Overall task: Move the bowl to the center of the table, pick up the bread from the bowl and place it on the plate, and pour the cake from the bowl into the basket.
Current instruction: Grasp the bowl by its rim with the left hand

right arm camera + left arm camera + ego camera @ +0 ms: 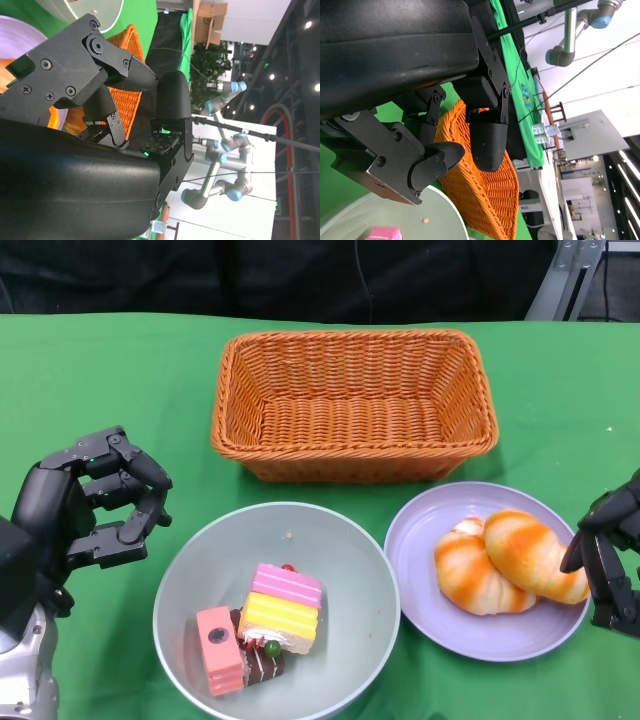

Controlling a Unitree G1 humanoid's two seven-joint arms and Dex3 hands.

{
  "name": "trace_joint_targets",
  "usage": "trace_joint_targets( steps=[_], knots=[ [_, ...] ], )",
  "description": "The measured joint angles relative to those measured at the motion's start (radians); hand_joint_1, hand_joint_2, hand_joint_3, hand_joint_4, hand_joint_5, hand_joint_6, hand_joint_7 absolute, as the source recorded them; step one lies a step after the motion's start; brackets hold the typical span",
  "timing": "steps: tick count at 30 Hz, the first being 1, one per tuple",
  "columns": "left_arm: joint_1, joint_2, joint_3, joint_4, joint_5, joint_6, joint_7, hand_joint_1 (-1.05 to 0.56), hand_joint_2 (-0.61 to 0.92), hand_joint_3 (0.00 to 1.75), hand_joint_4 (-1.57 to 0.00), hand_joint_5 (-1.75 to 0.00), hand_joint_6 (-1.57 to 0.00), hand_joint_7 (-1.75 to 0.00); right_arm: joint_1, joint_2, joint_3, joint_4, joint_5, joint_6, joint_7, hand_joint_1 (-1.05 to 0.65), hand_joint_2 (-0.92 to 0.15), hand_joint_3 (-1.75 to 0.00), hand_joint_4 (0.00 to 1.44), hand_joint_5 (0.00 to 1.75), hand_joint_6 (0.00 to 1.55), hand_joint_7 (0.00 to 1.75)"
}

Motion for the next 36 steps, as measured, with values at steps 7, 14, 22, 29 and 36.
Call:
trace_joint_targets(
  steps=[7, 14, 22, 29, 36],
  knots=[
    [0.012, -0.001, -0.006, -0.041, -0.015, -0.047, -0.035, -0.09, 0.7, 0.76, -0.76, -1.48, -0.82, -1.22, -0.028, 0.0, 0.001, -0.002, 0.01, 0.026, -0.007, -0.07, -0.55, -1.12, 0.67, 1.69, 0.62, 1.36],
    [0.07, 0.019, -0.026, -0.193, -0.018, -0.133, -0.071, -0.17, 0.82, 0.31, -0.81, -0.91, -0.95, -0.42, -0.028, 0.001, 0.001, -0.003, 0.015, 0.041, -0.015, -0.04, -0.58, -1.08, 0.68, 1.65, 0.65, 1.31],
    [0.093, 0.074, -0.035, -0.215, -0.022, -0.395, -0.13, -0.32, 0.9, 0.06, -0.69, -0.61, -0.92, -0.09, -0.028, 0.014, 0.002, -0.002, 0.017, 0.055, -0.032, -0.06, -0.57, -1.04, 0.68, 1.65, 0.65, 1.28],
    [0.09, 0.098, -0.048, -0.117, 0.015, -0.638, -0.129, -0.39, 0.91, 0.02, -0.72, -0.68, -0.97, -0.15, -0.029, 0.016, 0.002, 0.001, 0.021, 0.059, -0.032, -0.06, -0.63, -0.98, 0.68, 1.67, 0.64, 1.29],
    [0.091, 0.114, -0.068, -0.102, 0.015, -0.742, -0.109, -0.45, 0.92, 0.09, -0.71, -0.74, -1.01, -0.26, -0.029, 0.028, 0.002, 0.004, 0.019, 0.075, -0.051, -0.08, -0.61, -0.98, 0.68, 1.66, 0.64, 1.29]
  ],
)
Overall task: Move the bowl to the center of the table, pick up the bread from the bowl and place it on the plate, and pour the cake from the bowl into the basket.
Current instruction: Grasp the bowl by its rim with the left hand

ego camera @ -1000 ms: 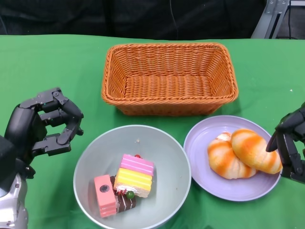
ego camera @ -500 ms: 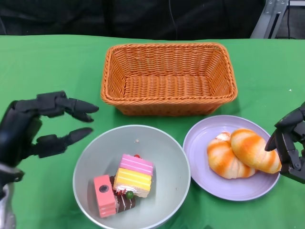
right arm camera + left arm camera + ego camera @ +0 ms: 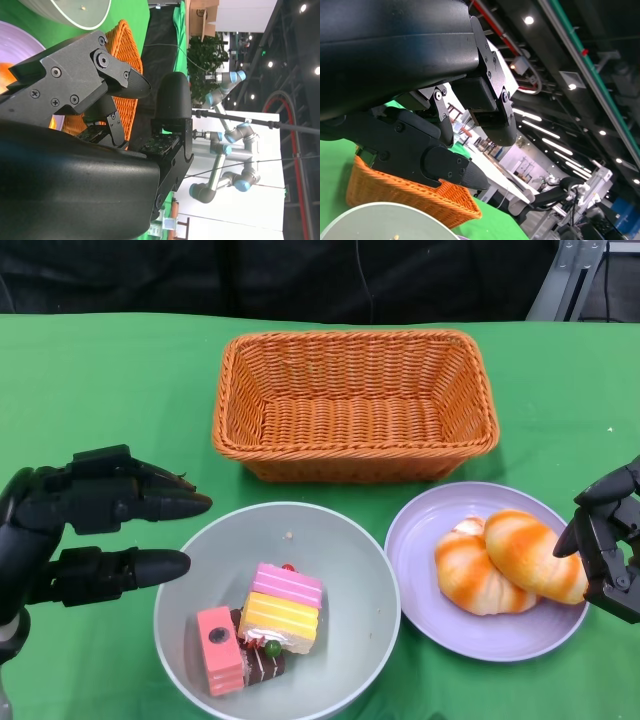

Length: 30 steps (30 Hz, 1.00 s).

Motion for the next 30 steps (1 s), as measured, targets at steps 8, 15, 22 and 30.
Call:
trace_joint_targets(
  steps=[8, 15, 22, 30],
  knots=[
    [0.009, 0.085, -0.046, -0.015, 0.034, -0.087, 0.004, -0.51, 0.92, 0.08, -0.79, -0.59, -0.94, -0.4, 0.0, 0.004, 0.0, 0.004, -0.012, 0.009, -0.016, -0.08, -0.6, -1.0, 0.66, 1.69, 0.62, 1.31],
    [0.053, 0.171, -0.105, -0.104, 0.035, -0.063, 0.009, -0.57, 0.92, 0.01, -0.92, -0.34, -1.06, -0.16, -0.001, 0.007, 0.0, 0.005, -0.007, 0.019, -0.019, -0.06, -0.59, -1.05, 0.64, 1.7, 0.6, 1.32],
    [0.061, 0.294, -0.128, -0.126, 0.052, -0.054, 0.007, -0.58, 0.91, 0.0, -0.86, -0.26, -1.0, -0.07, -0.002, 0.009, -0.001, 0.005, -0.004, 0.037, -0.03, -0.04, -0.58, -1.07, 0.64, 1.7, 0.6, 1.33],
    [0.001, 0.398, -0.123, -0.091, 0.201, -0.186, 0.001, -0.61, 0.81, 0.0, -0.86, -0.19, -0.93, -0.01, -0.012, 0.011, -0.002, 0.011, -0.002, 0.047, -0.032, -0.06, -0.59, -1.06, 0.64, 1.71, 0.58, 1.36]
  ],
)
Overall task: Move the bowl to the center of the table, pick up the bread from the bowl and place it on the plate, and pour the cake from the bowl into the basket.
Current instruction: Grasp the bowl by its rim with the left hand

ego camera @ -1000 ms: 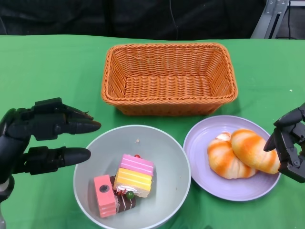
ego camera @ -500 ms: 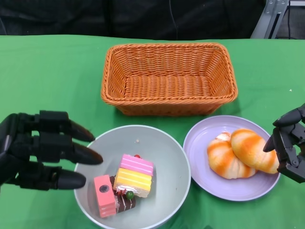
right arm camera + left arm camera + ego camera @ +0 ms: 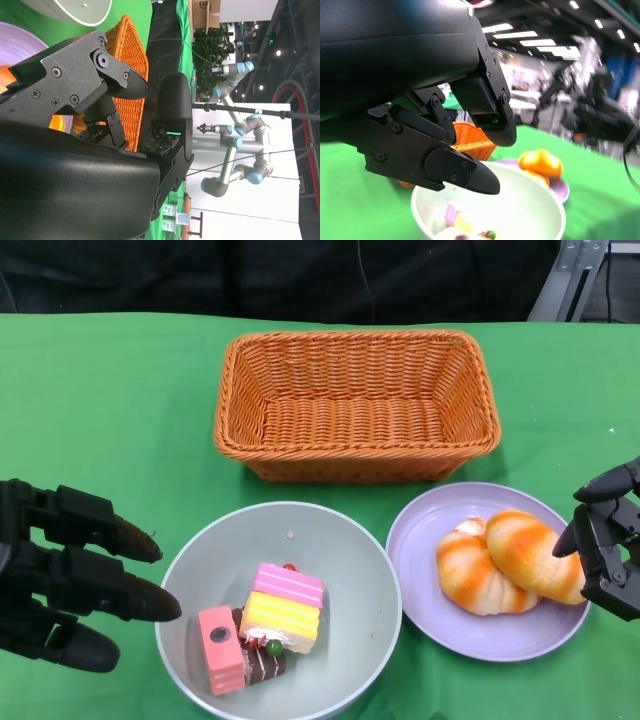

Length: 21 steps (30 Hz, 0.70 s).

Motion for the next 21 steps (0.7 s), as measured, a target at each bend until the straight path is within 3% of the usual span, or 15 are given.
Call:
trace_joint_targets(
  steps=[7, 14, 21],
  knots=[
    [-0.042, -0.021, 0.018, 0.046, 0.127, -0.054, 0.029, -0.5, 0.75, 0.0, -0.94, -0.14, -0.99, -0.02, -0.005, 0.008, -0.001, 0.004, 0.009, 0.002, -0.003, -0.07, -0.59, -1.04, 0.64, 1.69, 0.59, 1.34],
    [-0.038, -0.102, 0.04, 0.019, 0.261, -0.071, 0.112, -0.45, 0.85, 0.03, -0.97, -0.11, -1.01, -0.01, -0.005, 0.024, -0.001, 0.001, 0.012, 0.009, -0.009, -0.08, -0.58, -1.04, 0.65, 1.7, 0.59, 1.34],
    [-0.039, -0.132, 0.052, 0.008, 0.46, -0.082, 0.245, -0.45, 0.87, 0.02, -0.99, -0.1, -1.02, -0.01, -0.002, 0.025, -0.005, -0.004, 0.027, 0.02, -0.01, -0.07, -0.6, -1.03, 0.65, 1.69, 0.6, 1.33]
  ],
)
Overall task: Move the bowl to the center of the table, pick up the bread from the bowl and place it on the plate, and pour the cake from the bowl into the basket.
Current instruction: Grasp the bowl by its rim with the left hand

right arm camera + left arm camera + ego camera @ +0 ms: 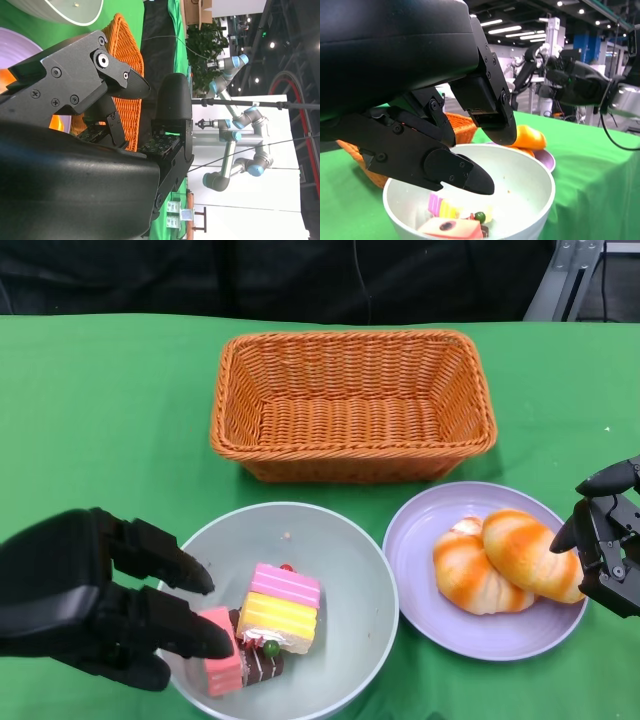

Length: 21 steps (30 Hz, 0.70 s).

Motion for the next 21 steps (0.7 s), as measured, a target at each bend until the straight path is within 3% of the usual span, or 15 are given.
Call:
trace_joint_targets(
  steps=[13, 21],
  knots=[
    [0.002, 0.009, 0.001, -0.028, 0.3, 0.0, 0.21, -0.48, 0.84, 0.0, -0.97, -0.07, -1.09, -0.03, 0.011, 0.001, 0.0, -0.018, 0.001, 0.005, -0.005, -0.08, -0.59, -1.0, 0.66, 1.7, 0.61, 1.33],
    [0.013, 0.01, 0.07, -0.057, 0.418, 0.004, 0.254, -0.51, 0.85, 0.0, -1.05, -0.1, -1.13, -0.02, 0.017, 0.001, 0.0, -0.024, 0.002, 0.02, -0.005, -0.08, -0.59, -1.0, 0.66, 1.72, 0.6, 1.35]
  ],
)
